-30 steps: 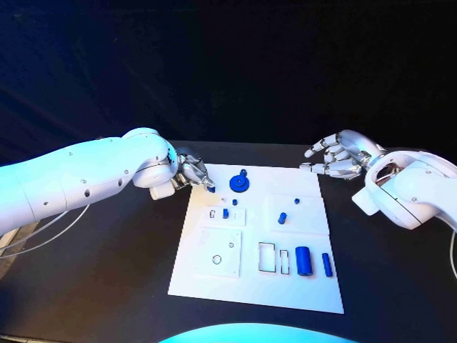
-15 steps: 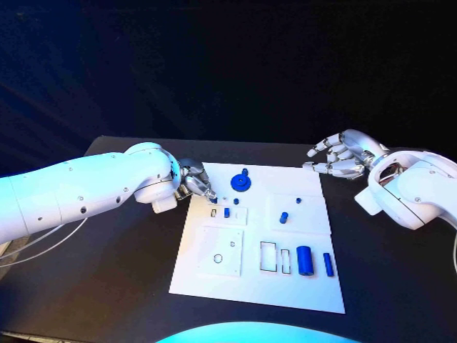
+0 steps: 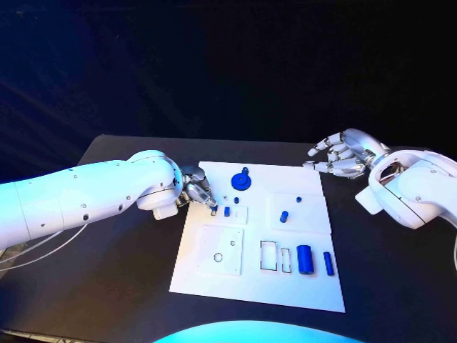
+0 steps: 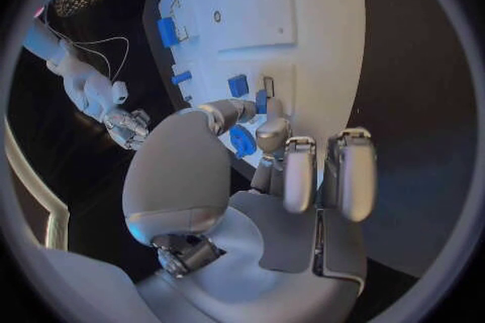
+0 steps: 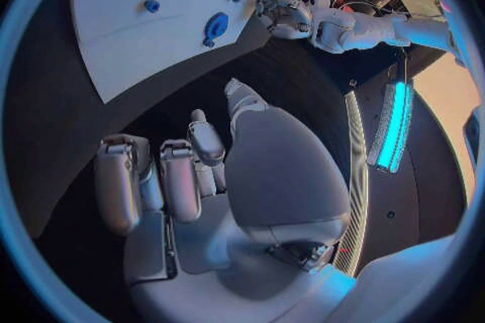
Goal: Assemble the parts on the task board
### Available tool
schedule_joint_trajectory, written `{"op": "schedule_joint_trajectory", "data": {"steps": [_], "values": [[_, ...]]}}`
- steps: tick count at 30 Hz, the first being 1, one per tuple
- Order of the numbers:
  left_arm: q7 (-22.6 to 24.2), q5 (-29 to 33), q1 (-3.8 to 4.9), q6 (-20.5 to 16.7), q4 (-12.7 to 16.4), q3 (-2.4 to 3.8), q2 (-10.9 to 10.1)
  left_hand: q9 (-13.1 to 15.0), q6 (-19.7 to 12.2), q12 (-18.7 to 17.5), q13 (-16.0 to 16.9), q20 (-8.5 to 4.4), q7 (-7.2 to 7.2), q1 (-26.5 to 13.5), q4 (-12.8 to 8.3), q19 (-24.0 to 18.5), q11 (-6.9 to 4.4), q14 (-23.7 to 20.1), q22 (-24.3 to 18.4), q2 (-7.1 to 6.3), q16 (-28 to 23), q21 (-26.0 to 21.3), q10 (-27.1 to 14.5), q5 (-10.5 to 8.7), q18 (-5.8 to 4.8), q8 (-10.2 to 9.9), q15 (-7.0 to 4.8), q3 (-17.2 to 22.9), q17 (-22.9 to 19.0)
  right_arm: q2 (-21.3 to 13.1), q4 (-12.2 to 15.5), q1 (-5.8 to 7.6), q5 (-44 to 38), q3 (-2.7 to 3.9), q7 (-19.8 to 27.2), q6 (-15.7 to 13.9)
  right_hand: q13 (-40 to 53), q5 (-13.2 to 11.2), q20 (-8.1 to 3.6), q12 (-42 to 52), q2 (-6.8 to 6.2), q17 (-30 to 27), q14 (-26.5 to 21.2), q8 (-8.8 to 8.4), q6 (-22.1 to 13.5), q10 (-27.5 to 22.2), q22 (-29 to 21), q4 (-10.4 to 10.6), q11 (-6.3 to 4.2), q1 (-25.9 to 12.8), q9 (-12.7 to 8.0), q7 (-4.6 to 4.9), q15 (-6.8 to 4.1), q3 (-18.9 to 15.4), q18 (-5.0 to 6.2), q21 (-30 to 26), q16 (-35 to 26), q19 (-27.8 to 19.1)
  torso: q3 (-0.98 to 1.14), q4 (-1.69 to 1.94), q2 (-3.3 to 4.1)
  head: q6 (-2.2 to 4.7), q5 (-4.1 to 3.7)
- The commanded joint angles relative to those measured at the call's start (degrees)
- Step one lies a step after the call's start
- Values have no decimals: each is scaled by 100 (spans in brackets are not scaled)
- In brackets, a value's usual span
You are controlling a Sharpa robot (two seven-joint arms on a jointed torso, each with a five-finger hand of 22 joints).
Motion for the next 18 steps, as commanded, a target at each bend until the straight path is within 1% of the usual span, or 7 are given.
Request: {"op": "schedule_joint_trajectory", "data": {"steps": [1, 6, 12, 15, 18], "values": [[-36, -94, -6, 164, 31, 0, -5, 210, 88, 15, 5, 0, -35, -7, -1106, 35, 15, 521, 652, 37, 37, 36, 41, 24, -47, 11, -48, 1070, 1199, 3, 2, -4, -28, 1, 33, 21, -9, 28, -39, 1, -4, 882, 429, 31, 18, -19, 1174, 5, -33, -41, -7, -10, -22, 12, 84, -29, -19, 231, -3, 5, 4, -19, 5], [-45, -136, -10, 261, 47, -1, -16, 213, 96, 21, 14, -3, -38, -15, -1111, 30, 12, 522, 644, 30, 39, 33, 49, 49, -45, 12, -50, 1072, 1203, 7, 5, -5, -30, 0, 33, 20, -9, 28, -39, 1, -4, 882, 429, 31, 18, -19, 1174, 5, -33, -41, -7, -10, -22, 12, 84, -29, -19, 231, -1, 5, 0, -27, 9], [-52, -190, -13, 320, 67, -2, -26, 214, 100, 26, 22, -4, -40, -18, -1113, 35, 11, 523, 653, 26, 41, 37, 54, 63, -47, 12, -52, 1073, 1207, 9, 6, -7, -32, 0, 34, 26, -9, 28, -39, 1, -4, 882, 429, 31, 18, -19, 1174, 5, -33, -41, -7, -10, -22, 12, 84, -29, -19, 231, -4, 3, 2, -42, 18], [-52, -224, -13, 332, 74, -2, -33, 214, 102, 26, 22, -5, -41, -20, -1114, 34, 10, 524, 650, 25, 41, 36, 55, 68, -46, 12, -52, 1074, 1207, 9, 5, -7, -32, 0, 34, 28, -9, 28, -39, 1, -4, 882, 429, 31, 18, -19, 1174, 5, -33, -41, -7, -10, -22, 12, 84, -29, -19, 231, -2, 0, -2, -33, 27], [-53, -245, -15, 346, 78, -2, -36, 215, 105, 26, 22, -6, -42, -22, -1116, 31, 9, 524, 647, 22, 42, 34, 56, 76, -45, 13, -53, 1074, 1208, 8, 5, -8, -33, 0, 35, 29, -9, 28, -39, 1, -4, 882, 429, 31, 18, -19, 1174, 5, -33, -41, -7, -10, -22, 12, 84, -29, -19, 231, -2, 4, -1, -30, 21]]}}
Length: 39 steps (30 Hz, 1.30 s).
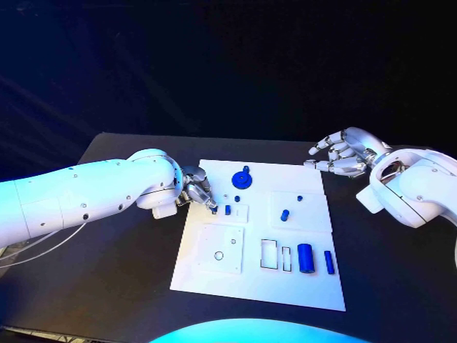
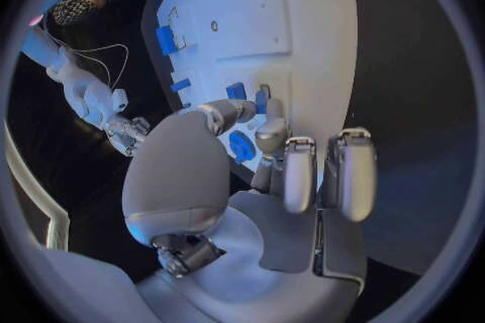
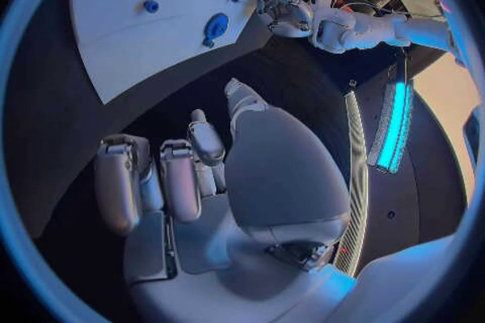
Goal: Assemble the parts on the task board
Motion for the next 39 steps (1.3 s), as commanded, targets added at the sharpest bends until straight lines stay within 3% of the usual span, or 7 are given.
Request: {"op": "schedule_joint_trajectory", "data": {"steps": [1, 21, 39], "values": [[-24, -102, -9, 164, 16, -4, 0, 212, 78, 22, 5, -6, -54, 6, -1115, 32, -10, 524, 648, 50, 19, 35, 37, 18, -45, 24, -53, 1074, 1209, 3, 3, -5, -33, 1, 36, 29, -9, 28, -39, 1, -4, 878, 429, 32, 18, -19, 1176, 5, -33, -42, -7, -10, -22, 12, 84, -29, -19, 231, 2, 1, -3, 7, -2], [-23, -210, -16, 182, 15, -4, -27, 215, 87, 10, -12, -9, -58, 1, -1123, 19, -14, 525, 631, 43, 21, 27, 34, 40, -41, 25, -56, 1078, 1213, -6, 16, -7, -33, 1, 37, 41, -9, 28, -39, 1, -4, 878, 429, 32, 18, -19, 1176, 5, -33, -42, -7, -10, -22, 12, 84, -29, -19, 231, 0, 7, -8, 1, 20], [-7, 109, -25, 276, 21, -3, -2, 219, 103, 43, 43, -13, -64, 2, -1147, 21, -20, 532, 635, 18, 34, 29, 61, 61, -42, 27, -59, 1078, 1238, 1, 7, -15, -33, 1, 40, 48, -8, 37, -40, 4, -5, 873, 428, 38, 19, -15, 1177, 5, -34, -50, -16, -11, -24, 25, 83, -29, -24, 233, 6, -2, -2, 5, 29]]}}
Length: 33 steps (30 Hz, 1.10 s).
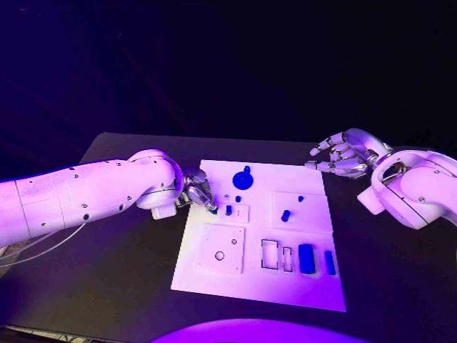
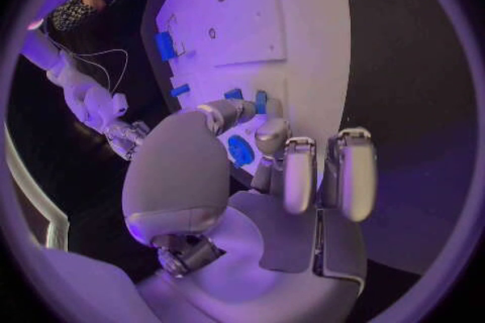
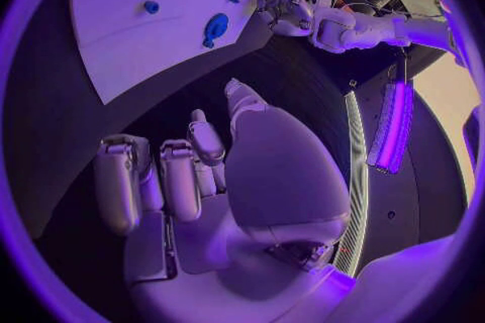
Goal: Assemble the parts on the task board
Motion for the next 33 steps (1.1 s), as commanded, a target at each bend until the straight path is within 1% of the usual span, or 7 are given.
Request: {"op": "schedule_joint_trajectory", "data": {"steps": [1, 4, 17, 22, 24, 28, 33], "values": [[-6, 139, -9, 144, 12, -3, 24, 49, 84, 15, 6, -13, -46, 1, -1131, 22, -1, 512, 632, 17, 34, 29, 40, 26, -42, 20, -40, 1094, 1239, 4, 3, -5, -32, 1, 39, 46, -8, 37, -40, 4, -5, 875, 428, 38, 19, -15, 1180, 5, -34, -50, -5, -11, -24, 25, 83, -29, -24, 233, 5, 0, 4, 0, -2], [-6, 150, -10, 157, 2, -3, 33, 49, 84, 15, 6, -13, -46, 1, -1131, 22, -1, 512, 632, 17, 34, 29, 40, 26, -42, 20, -40, 1094, 1239, 5, 3, -6, -32, 1, 39, 47, -8, 37, -40, 4, -5, 875, 428, 38, 19, -15, 1180, 5, -34, -50, -5, -11, -24, 25, 83, -29, -24, 233, 9, -1, 4, -4, -3], [-24, 213, -9, 260, -49, -3, 68, 52, 105, 67, 89, -16, -46, -35, -1114, 6, 0, 510, 612, 19, 31, 19, 87, 25, -37, 15, -39, 1074, 1232, -1, 3, -6, -31, 1, 40, 38, -6, 39, -41, 7, -5, 871, 427, 40, 21, -12, 1180, 5, -34, -55, -8, -12, -24, 29, 83, -30, -26, 233, 9, 2, 4, -20, -24], [-22, 254, -9, 295, -72, -3, 100, 87, 152, 124, 176, -18, -83, -171, -1032, 8, -24, 529, 621, 47, 66, 16, 170, -27, -40, 30, -47, 904, 1299, -1, 2, -7, -30, 1, 39, 34, -7, 38, -41, 6, -5, 872, 427, 40, 21, -13, 1181, 6, -34, -56, -8, -12, -24, 29, 82, -28, -26, 234, 9, -4, 4, -27, -22], [-20, 257, -8, 295, -87, -3, 121, 114, 172, 156, 231, -28, -117, -238, -973, 7, -46, 543, 619, 82, 92, 10, 229, -59, -40, 42, -62, 760, 1350, -1, 2, -7, -30, 1, 38, 34, -7, 38, -41, 6, -5, 872, 427, 40, 21, -13, 1181, 6, -34, -56, -8, -12, -24, 29, 82, -28, -26, 234, 9, -7, 3, -32, -20], [-18, 252, -8, 296, -116, -3, 166, 133, 184, 165, 252, -40, -145, -284, -926, 10, -66, 551, 621, 104, 107, 6, 265, -90, -41, 43, -76, 627, 1380, 1, 0, -7, -27, 1, 41, 30, -10, 20, -42, 5, 2, 871, 427, 42, 21, -14, 1178, 13, -34, -79, -12, -12, -25, 31, 84, -35, -27, 231, 13, -8, 5, -41, -26], [-16, 245, -8, 287, -142, -4, 200, 155, 179, 142, 234, -59, -182, -345, -859, 12, -90, 551, 620, 104, 109, -1, 281, -131, -41, 29, -97, 391, 1382, 2, -2, -7, -21, 1, 43, 29, -11, -33, -42, 8, 3, 871, 427, 47, 20, -11, 1181, 16, -33, -126, -20, -11, -25, 24, 83, -33, -28, 234, 9, -9, 7, -45, -33]]}}
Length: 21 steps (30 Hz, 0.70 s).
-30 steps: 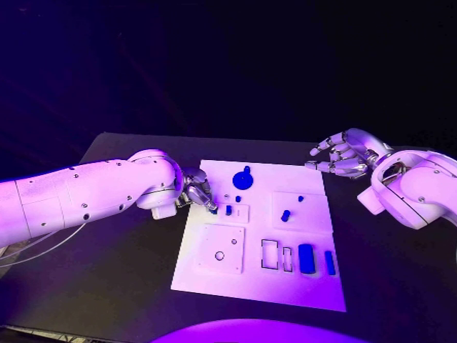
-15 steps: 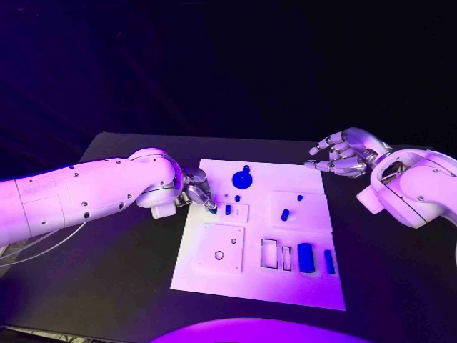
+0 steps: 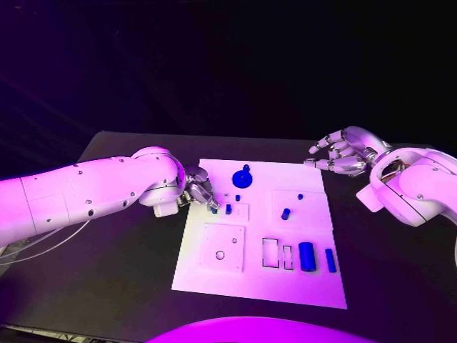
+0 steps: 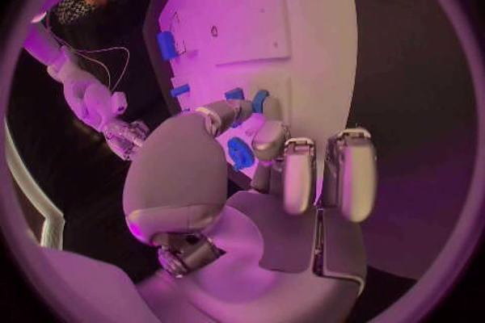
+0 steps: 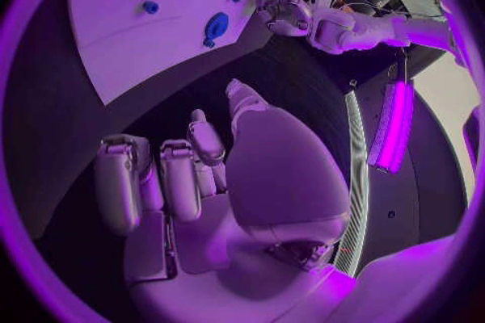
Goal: Assemble the parts on the task board
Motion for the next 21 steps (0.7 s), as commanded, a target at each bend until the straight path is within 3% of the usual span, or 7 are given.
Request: {"op": "schedule_joint_trajectory", "data": {"steps": [1, 8, 16, 20, 21], "values": [[35, 91, -14, 149, 14, -8, 42, -29, 2, 0, -19, -43, -74, -80, -630, -5, -12, 570, 625, -2, 26, -1, 36, -27, -42, -47, -38, 543, 1383, 2, 2, -4, -20, 1, 44, 29, -7, -42, -42, 7, 0, 875, 428, 25, 20, -12, 1178, 18, -33, -67, -8, -11, -24, 23, 83, -34, -27, 234, -1, -1, 2, -11, -9], [37, 64, -14, 94, -18, -8, 60, -25, 4, -16, -24, -58, -95, -106, -568, -10, -28, 567, 614, 9, 21, -12, 32, -56, -40, -70, -52, 362, 1372, -3, 9, -4, -16, 1, 46, 22, -10, -66, -42, 7, 4, 868, 426, 27, 20, -13, 1174, 20, -33, -96, -12, -11, -24, 18, 85, -44, -32, 229, -2, 3, 3, -16, -22], [34, -5, -14, 58, -45, -9, 77, -54, 71, -35, -25, -81, -124, -198, -334, -5, -48, 568, 613, 31, 23, -23, 15, -111, -41, -149, -73, -86, 1375, -10, 18, -4, -15, 1, 51, 11, -10, -66, -42, 7, 4, 868, 426, 27, 20, -13, 1174, 20, -33, -96, -12, -11, -24, 18, 85, -44, -32, 229, -2, 5, 2, -22, -32], [30, -44, -14, 46, -59, -9, 75, -86, 129, -41, -18, -90, -131, -234, -171, -4, -54, 566, 610, -6, 21, -30, 2, -206, -41, -213, -79, -438, 1371, -14, 20, -4, -15, 1, 52, 7, -18, -77, -42, 0, 8, 859, 424, 28, 19, -20, 1172, 21, -32, -111, -14, -10, -24, 15, 86, -49, -37, 227, -4, 5, 0, -18, -35], [30, -61, -14, 39, -62, -9, 73, -99, 147, -41, -13, -89, -132, -239, -107, 1, -55, 567, 615, -11, 22, -30, -1, -307, -43, -238, -80, -558, 1372, -16, 20, -4, -15, 1, 52, 7, -18, -77, -42, 0, 8, 859, 424, 28, 19, -20, 1172, 21, -32, -111, -14, -10, -24, 15, 86, -49, -37, 227, -4, 7, -1, -19, -37]]}}
